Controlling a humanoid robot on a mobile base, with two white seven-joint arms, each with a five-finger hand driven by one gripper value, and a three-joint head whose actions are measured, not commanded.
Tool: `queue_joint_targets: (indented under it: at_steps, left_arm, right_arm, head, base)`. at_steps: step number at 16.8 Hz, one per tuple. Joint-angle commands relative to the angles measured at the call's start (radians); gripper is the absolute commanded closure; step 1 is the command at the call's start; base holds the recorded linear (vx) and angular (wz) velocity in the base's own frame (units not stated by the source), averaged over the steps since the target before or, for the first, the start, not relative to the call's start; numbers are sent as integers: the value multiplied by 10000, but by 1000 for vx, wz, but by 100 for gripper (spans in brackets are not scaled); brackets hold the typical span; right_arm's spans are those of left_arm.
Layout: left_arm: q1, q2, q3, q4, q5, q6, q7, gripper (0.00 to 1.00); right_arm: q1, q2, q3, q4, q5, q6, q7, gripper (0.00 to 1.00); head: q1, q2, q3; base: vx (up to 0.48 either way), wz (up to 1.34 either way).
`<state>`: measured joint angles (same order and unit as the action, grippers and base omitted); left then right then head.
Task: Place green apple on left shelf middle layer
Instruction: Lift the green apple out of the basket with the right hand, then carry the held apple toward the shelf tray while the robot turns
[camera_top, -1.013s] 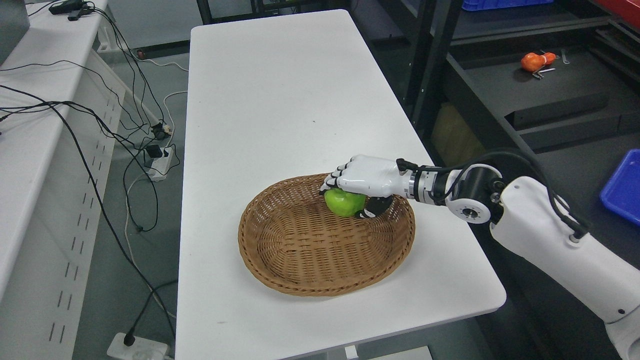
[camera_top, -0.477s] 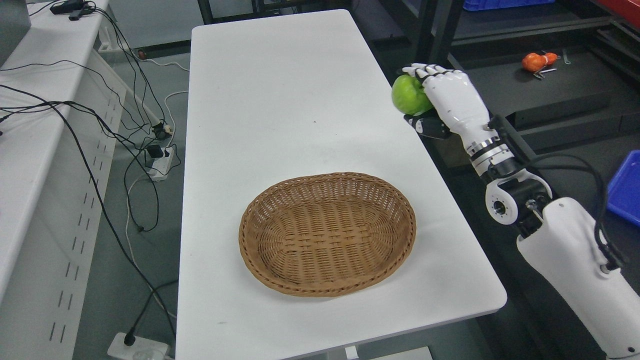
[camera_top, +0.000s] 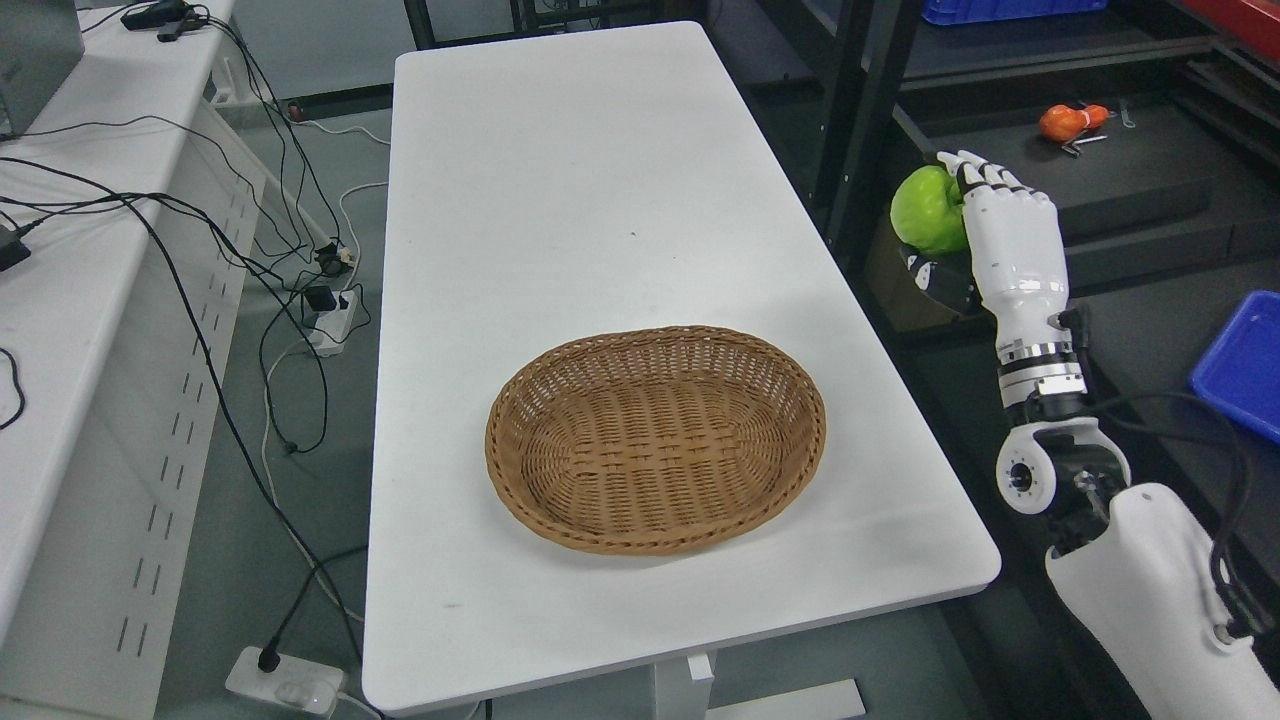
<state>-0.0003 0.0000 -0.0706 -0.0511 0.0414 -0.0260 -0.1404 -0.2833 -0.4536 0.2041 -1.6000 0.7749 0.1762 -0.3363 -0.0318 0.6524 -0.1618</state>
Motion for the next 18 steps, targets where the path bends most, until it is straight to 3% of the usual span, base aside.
queue_joint_targets:
  at_steps: [1,11,15,18]
  left_arm:
    - [-120,175,0,5,0,-1,8,0]
    - [-120,175,0,5,0,-1,8,0]
    - [-120,175,0,5,0,-1,8,0]
    - [-120,175,0,5,0,-1,8,0]
  right_arm:
    - [1007,655,-1259,-1088,13,2,4,100]
    - [1252,670,-1412,-1104,-18,-105,-410,100]
    - [1834,685,-1397,-1104,-33,-1803,-380,100]
    - [1851,792,-1397,-1104,-33,-1854,-334,100]
  head:
    - [0,0,0]
    - [0,0,0]
    - [0,0,0]
    - [0,0,0]
  base:
    - [-214,62]
    - [-396,-16]
    - [-457,-130]
    - [-439,-158]
